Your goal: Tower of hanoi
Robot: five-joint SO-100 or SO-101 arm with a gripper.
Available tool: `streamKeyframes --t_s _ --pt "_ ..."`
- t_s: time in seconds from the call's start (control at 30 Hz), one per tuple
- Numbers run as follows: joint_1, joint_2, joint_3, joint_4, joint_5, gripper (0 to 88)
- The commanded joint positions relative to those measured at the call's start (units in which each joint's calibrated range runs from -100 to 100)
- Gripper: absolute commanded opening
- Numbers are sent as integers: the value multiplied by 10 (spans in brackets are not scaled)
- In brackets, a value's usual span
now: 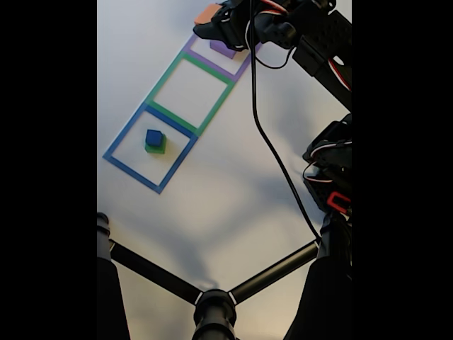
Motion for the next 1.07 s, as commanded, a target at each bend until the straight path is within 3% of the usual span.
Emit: streamKeyframes --t_s 0.0,0.2,0.6,0.8,1.03 --pt "-38 -28 -184 203 0 83" --pt "-84 -43 -263 315 0 84" --pt "-146 -89 -209 343 0 83" --pt "-134 -138 0 202 0 85" --pt "-119 -133 282 -132 0 87"
